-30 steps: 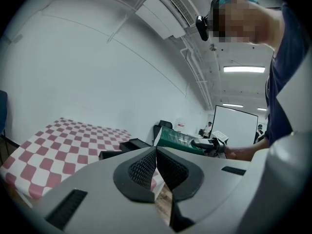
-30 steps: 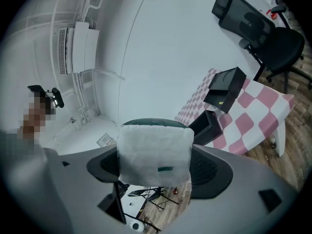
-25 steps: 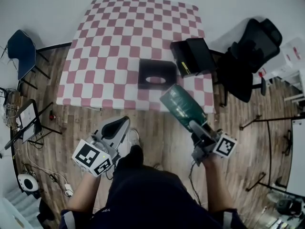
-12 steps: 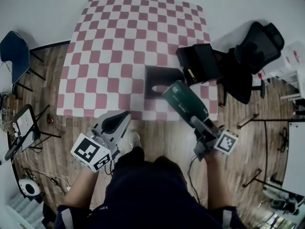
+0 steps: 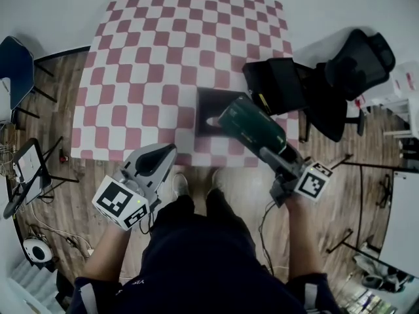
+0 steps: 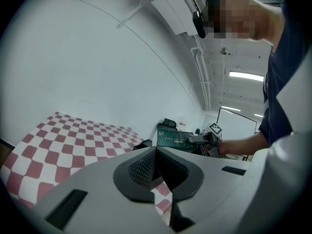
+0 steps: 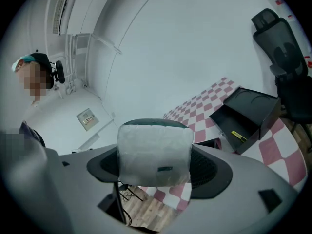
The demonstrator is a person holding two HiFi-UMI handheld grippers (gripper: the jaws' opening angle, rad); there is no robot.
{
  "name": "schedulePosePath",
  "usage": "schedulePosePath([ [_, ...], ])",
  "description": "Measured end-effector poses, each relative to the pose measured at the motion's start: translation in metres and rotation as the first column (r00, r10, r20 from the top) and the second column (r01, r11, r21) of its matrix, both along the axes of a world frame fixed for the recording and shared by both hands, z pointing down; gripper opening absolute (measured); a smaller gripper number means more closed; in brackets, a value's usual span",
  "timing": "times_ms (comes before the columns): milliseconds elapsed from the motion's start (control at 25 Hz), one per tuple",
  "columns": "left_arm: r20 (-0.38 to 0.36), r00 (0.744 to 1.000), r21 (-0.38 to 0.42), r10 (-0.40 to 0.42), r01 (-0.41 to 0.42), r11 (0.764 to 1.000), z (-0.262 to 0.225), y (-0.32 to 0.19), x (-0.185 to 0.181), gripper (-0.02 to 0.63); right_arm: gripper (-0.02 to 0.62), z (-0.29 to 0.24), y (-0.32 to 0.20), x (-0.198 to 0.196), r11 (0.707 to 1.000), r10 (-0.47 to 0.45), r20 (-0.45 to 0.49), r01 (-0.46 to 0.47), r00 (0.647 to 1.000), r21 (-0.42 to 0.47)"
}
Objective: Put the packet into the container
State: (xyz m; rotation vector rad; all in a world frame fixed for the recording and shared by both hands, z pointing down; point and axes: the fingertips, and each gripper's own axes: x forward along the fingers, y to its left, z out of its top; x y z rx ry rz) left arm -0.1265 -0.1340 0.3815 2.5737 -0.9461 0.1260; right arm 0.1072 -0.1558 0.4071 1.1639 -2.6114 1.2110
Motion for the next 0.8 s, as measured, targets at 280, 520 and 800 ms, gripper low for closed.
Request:
schedulePosePath([
  [280, 0.026, 0.996, -0.033, -0.083, 0.084, 0.996, 0.011, -0.014, 0.016, 0.026, 0.408, 0.019, -0.040, 0.006, 0.985, -0.168, -0.129, 0.172, 0.977, 0.015],
  [520, 0.046, 0.984, -0.071, -0.169, 0.172, 0.982, 0.021, -0.021, 0.034, 0.026, 0.408, 0.047, -0.060, -0.006, 0.905, -0.395, -0.306, 0.424, 0.866, 0.031],
  [800, 0.068, 0.968, -0.092, -0.240, 0.246, 0.965, 0.028, -0.023, 0.052, 0.026, 0.408, 0.079, -0.070, -0.014, 0.799, -0.530, -0.447, 0.601, 0.721, 0.022],
])
